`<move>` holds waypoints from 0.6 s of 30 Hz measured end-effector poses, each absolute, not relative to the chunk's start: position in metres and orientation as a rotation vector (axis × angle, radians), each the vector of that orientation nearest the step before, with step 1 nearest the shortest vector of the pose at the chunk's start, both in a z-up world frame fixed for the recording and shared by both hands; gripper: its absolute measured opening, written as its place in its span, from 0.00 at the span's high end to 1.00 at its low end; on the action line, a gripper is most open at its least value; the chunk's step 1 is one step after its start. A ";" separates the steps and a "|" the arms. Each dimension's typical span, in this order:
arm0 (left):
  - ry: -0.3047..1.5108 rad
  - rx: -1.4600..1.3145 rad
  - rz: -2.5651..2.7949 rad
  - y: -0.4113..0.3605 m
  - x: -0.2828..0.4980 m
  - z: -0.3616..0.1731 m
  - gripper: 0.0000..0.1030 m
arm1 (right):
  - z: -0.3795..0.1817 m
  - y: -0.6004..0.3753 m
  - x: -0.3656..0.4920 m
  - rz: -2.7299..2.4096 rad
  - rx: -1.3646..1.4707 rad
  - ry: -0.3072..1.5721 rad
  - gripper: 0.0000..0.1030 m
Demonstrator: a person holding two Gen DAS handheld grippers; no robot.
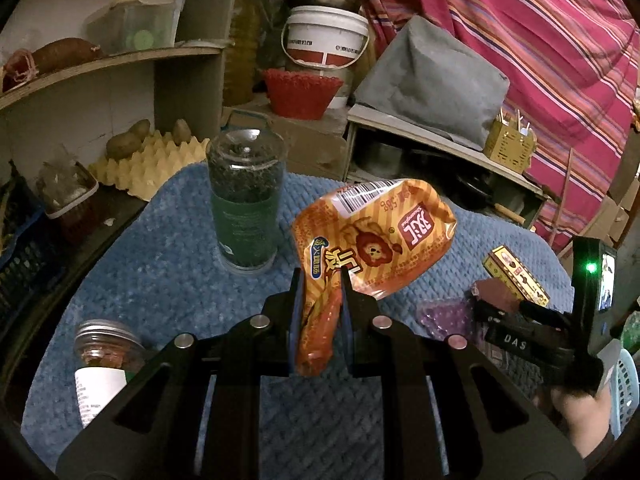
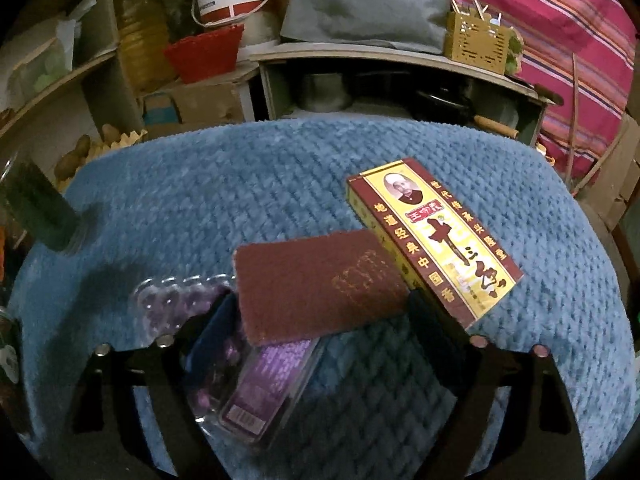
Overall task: Collect trash
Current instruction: 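Grasp the brown sandpaper pad with the right while the left holds the snack bag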
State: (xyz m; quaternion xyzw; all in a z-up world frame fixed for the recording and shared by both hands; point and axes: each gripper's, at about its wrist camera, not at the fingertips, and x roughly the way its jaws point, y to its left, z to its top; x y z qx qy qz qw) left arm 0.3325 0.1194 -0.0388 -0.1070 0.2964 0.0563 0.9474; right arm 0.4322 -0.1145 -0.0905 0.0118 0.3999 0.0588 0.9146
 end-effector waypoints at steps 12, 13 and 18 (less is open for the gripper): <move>0.624 -0.220 0.104 0.119 0.339 -0.043 0.85 | -0.088 -0.119 0.431 0.164 0.027 0.821 0.32; 0.628 -0.216 0.102 0.117 0.340 -0.044 0.85 | -0.087 -0.118 0.430 0.177 0.021 0.816 0.35; 0.633 -0.206 0.096 0.114 0.342 -0.045 0.85 | -0.077 -0.106 0.420 0.212 -0.075 0.774 0.58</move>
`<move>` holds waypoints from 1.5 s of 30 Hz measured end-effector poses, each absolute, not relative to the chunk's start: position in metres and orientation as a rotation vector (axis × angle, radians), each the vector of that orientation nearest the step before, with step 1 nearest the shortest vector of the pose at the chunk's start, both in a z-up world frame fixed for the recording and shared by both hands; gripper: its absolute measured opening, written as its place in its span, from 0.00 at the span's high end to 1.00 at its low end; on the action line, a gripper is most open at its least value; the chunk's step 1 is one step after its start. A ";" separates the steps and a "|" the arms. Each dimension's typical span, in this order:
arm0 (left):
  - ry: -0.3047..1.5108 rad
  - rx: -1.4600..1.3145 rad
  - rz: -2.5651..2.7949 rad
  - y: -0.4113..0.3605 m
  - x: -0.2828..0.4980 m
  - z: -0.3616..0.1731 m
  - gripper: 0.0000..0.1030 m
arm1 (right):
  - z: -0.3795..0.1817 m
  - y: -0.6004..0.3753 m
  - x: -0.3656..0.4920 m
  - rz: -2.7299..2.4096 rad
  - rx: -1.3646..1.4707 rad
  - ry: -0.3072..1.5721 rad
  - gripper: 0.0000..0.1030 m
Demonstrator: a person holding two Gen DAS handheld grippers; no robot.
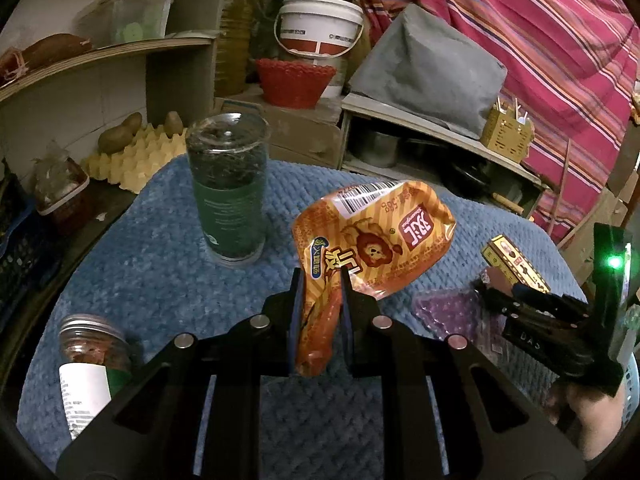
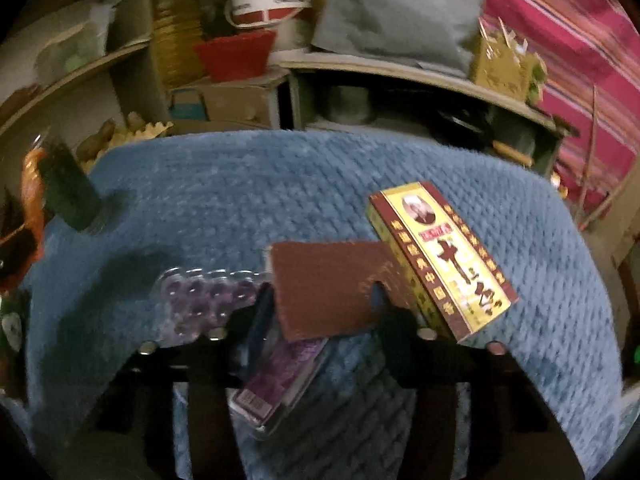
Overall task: Collect trash
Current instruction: 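Grasp the brown sandpaper pad with the right while the left holds the snack bag, then carry the sandpaper pad and snack bag over the basket with both grippers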
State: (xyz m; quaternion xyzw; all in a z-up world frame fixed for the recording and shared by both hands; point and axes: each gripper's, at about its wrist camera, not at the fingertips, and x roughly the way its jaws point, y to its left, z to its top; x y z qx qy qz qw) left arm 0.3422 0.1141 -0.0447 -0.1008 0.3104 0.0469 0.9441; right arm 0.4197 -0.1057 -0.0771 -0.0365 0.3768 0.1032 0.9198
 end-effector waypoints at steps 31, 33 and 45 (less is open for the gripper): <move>0.605 -0.174 0.095 0.102 0.338 -0.039 0.85 | -0.032 -0.143 0.389 0.149 -0.195 0.637 0.86; 0.586 -0.164 0.099 0.097 0.332 -0.033 0.85 | -0.022 -0.150 0.377 0.152 -0.179 0.617 0.86; 0.531 -0.011 -0.018 -0.021 0.271 0.002 0.85 | 0.019 -0.258 0.275 0.075 -0.125 0.586 0.86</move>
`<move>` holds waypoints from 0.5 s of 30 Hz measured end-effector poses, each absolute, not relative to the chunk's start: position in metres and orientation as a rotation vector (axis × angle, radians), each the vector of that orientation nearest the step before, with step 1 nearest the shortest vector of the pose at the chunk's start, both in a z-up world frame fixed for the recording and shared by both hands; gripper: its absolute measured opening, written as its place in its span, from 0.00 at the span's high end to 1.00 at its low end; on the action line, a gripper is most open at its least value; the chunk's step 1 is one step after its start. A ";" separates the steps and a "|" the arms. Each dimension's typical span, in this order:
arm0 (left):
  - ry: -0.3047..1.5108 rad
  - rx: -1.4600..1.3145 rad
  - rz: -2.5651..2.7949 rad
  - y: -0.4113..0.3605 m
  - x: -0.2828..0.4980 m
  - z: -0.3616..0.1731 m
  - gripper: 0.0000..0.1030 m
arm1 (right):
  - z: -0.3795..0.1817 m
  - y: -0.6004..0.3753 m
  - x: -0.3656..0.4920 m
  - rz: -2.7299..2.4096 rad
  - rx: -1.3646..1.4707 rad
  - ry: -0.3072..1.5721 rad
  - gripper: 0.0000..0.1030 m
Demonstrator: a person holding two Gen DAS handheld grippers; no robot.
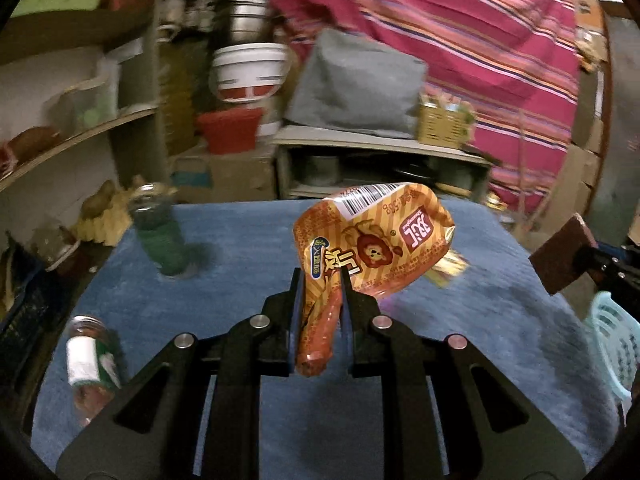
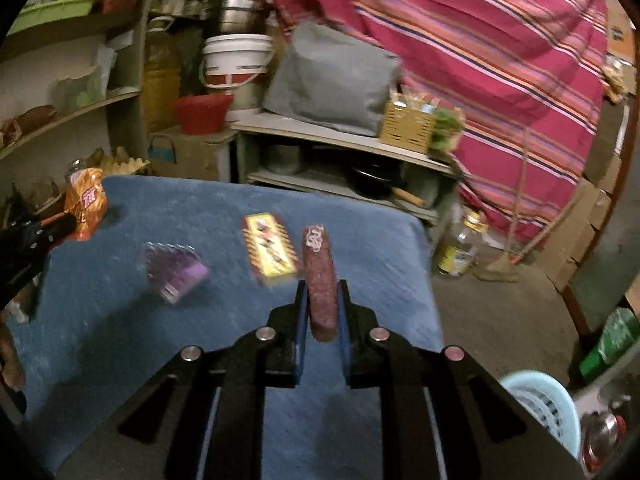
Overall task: Collect trash
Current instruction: 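Carry the sandpaper pad and snack bag over the basket with both grippers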
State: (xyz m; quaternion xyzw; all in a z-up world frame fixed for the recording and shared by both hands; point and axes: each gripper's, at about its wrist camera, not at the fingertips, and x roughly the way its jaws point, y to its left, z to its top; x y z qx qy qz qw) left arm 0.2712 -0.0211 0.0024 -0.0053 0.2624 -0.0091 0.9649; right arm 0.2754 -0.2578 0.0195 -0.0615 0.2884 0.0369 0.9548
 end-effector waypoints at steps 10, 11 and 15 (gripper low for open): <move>0.567 0.039 -0.238 -0.161 0.237 0.004 0.85 | 0.024 -0.385 0.194 -0.079 -0.057 0.584 0.86; 0.572 0.038 -0.261 -0.173 0.234 0.002 0.85 | 0.024 -0.400 0.186 -0.100 -0.049 0.584 0.86; 0.611 0.044 -0.385 -0.235 0.222 -0.010 0.85 | 0.019 -0.452 0.157 -0.173 0.006 0.586 0.86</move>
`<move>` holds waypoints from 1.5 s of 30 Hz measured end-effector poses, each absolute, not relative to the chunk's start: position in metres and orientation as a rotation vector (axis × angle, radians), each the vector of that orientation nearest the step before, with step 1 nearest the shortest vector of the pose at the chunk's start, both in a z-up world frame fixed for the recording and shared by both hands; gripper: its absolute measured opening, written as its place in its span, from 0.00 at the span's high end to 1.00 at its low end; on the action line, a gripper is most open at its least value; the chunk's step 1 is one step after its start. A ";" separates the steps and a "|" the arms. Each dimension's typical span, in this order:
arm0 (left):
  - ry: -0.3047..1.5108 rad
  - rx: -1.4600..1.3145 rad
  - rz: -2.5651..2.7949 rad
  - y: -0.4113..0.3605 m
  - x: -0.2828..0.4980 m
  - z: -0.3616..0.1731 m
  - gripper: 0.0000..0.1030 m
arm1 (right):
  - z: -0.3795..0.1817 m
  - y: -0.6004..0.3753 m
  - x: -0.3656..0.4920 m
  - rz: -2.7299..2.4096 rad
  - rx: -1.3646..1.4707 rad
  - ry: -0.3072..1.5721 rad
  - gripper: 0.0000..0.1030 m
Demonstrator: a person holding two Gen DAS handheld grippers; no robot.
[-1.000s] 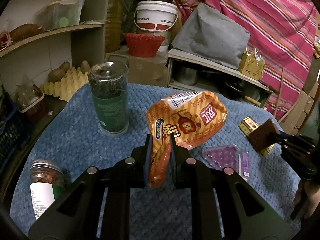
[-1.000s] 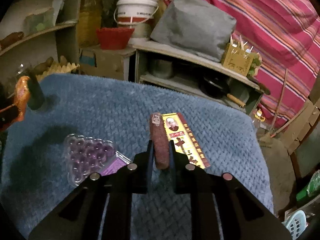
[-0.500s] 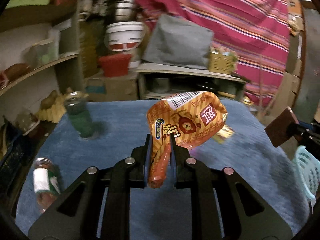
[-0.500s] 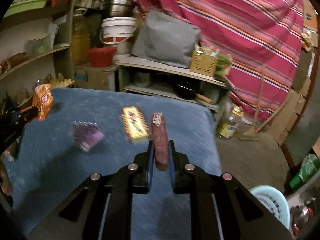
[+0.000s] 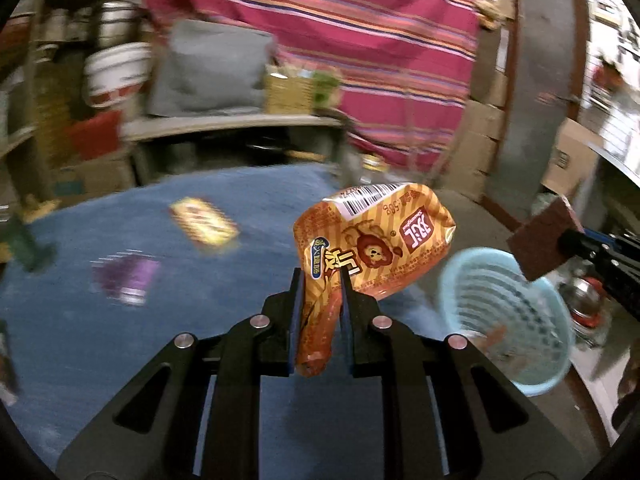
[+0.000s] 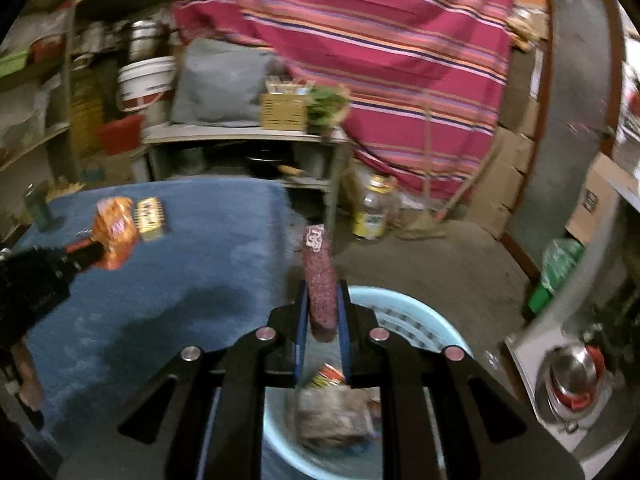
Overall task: Collect trash
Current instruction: 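Carry the sandpaper pad and snack bag over the basket with both grippers, then open both grippers to drop the snack bag and sandpaper pad into the basket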
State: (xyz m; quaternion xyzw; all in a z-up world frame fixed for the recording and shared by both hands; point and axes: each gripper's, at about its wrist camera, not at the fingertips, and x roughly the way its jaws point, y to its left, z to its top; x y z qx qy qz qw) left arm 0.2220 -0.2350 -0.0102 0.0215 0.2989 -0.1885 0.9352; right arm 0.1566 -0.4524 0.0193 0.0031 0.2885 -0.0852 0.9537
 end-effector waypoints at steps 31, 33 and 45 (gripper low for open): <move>0.577 0.125 -0.518 -0.347 0.199 -0.008 0.05 | -0.039 -0.545 0.134 -0.238 0.184 0.654 0.86; 0.551 0.124 -0.482 -0.332 0.194 0.001 0.05 | -0.043 -0.540 0.141 -0.237 0.185 0.658 0.86; 0.483 0.094 -0.359 -0.242 0.161 0.031 0.05 | -0.056 -0.518 0.162 -0.305 0.127 0.673 0.31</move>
